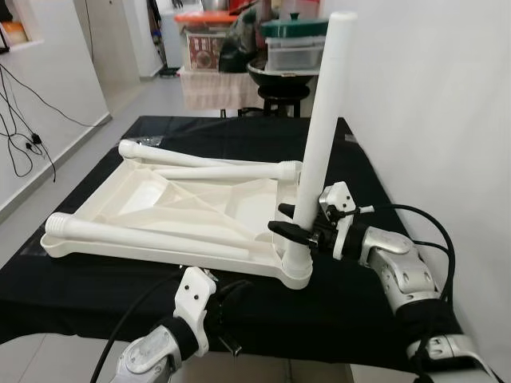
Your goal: Building children table
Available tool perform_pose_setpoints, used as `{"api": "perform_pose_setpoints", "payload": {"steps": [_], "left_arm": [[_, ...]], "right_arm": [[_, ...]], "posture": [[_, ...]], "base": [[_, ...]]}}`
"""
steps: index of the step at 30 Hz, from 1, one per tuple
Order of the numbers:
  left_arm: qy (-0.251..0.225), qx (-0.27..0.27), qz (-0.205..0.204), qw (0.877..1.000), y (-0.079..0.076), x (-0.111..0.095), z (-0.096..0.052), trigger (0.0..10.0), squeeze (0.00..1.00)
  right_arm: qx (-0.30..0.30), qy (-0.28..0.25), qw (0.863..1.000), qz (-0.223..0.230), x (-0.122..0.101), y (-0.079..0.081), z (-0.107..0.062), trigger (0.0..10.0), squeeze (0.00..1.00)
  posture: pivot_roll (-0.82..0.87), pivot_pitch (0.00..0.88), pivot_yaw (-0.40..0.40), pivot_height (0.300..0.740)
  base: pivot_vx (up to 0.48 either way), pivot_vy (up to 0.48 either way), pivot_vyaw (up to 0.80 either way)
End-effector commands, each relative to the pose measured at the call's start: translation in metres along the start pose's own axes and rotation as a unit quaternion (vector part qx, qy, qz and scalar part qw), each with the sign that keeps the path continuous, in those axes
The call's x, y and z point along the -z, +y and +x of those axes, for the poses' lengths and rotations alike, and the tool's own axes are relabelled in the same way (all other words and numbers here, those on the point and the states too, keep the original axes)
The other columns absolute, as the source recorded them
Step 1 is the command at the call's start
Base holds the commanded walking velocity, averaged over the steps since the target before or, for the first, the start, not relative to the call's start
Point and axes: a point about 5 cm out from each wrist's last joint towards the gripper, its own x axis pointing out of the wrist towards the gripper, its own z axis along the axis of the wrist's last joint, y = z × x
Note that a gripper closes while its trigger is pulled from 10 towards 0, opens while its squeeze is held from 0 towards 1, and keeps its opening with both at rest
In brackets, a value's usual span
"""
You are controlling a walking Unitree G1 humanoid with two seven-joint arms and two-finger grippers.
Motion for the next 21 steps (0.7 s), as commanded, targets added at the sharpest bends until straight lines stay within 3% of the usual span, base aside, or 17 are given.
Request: {"api": "perform_pose_setpoints", "payload": {"steps": [1, 2, 3, 4, 7, 11, 12, 16, 17, 20, 21], "left_arm": [[-0.001, 0.004, 0.001, 1.000, 0.000, -0.002, -0.001, 10.0, 0.00], [-0.001, 0.003, 0.001, 1.000, 0.000, -0.002, -0.001, 10.0, 0.00], [-0.001, 0.003, 0.001, 1.000, 0.000, -0.002, -0.001, 10.0, 0.00], [-0.004, 0.004, 0.001, 1.000, 0.000, -0.003, -0.001, 10.0, 0.00], [-0.005, 0.004, 0.002, 1.000, 0.000, -0.003, -0.001, 10.0, 0.00], [-0.007, 0.009, 0.003, 1.000, -0.001, -0.004, -0.001, 10.0, 0.00], [-0.009, 0.008, 0.004, 1.000, 0.000, -0.004, 0.000, 10.0, 0.00], [-0.012, 0.005, 0.005, 1.000, 0.000, -0.005, 0.000, 10.0, 0.00], [-0.013, 0.005, 0.006, 1.000, 0.001, -0.005, 0.001, 10.0, 0.00], [-0.016, 0.003, 0.009, 1.000, 0.001, -0.006, 0.005, 10.0, 0.00], [-0.016, 0.003, 0.009, 1.000, 0.001, -0.006, 0.005, 10.0, 0.00]], "right_arm": [[0.143, 0.101, 0.981, 0.082, 0.044, 0.015, -0.003, 0.0, 0.00], [0.162, 0.107, 0.976, 0.093, 0.048, 0.027, -0.002, 0.0, 0.00], [0.162, 0.107, 0.976, 0.093, 0.048, 0.027, -0.002, 0.0, 0.00], [0.150, 0.119, 0.979, 0.073, 0.052, 0.036, 0.001, 0.0, 0.00], [0.140, 0.125, 0.980, 0.057, 0.053, 0.038, 0.003, 0.0, 0.00], [0.164, 0.120, 0.978, 0.044, 0.045, 0.026, 0.008, 0.0, 0.00], [0.167, 0.114, 0.978, 0.047, 0.043, 0.025, 0.010, 10.0, 0.00], [0.125, 0.079, 0.987, 0.067, 0.034, 0.033, 0.014, 10.0, 0.00], [0.101, 0.062, 0.991, 0.064, 0.028, 0.034, 0.016, 10.0, 1.00], [0.022, 0.008, 0.999, 0.032, 0.000, 0.039, 0.016, 10.0, 1.00], [0.022, 0.008, 0.999, 0.032, 0.000, 0.039, 0.016, 10.0, 1.00]], "posture": [[0.05, 0.000, -0.017, 0.740], [0.05, 0.000, -0.017, 0.740], [0.05, 0.000, -0.017, 0.740], [0.05, 0.000, -0.005, 0.740], [0.05, 0.000, -0.008, 0.740], [0.06, 0.000, -0.013, 0.740], [0.06, 0.000, -0.022, 0.740], [0.06, 0.000, -0.021, 0.740], [0.06, 0.000, -0.018, 0.740], [0.05, 0.000, -0.015, 0.740], [0.05, 0.000, -0.015, 0.740]], "base": [[0.000, 0.000, 0.00], [0.000, 0.000, 0.00], [0.000, 0.000, 0.00], [0.000, 0.000, 0.00], [0.000, 0.000, 0.00], [0.000, 0.000, 0.00], [0.000, 0.000, 0.00], [0.000, 0.000, 0.00], [0.000, 0.000, 0.00], [0.000, 0.000, 0.00], [0.000, 0.000, 0.00]]}}
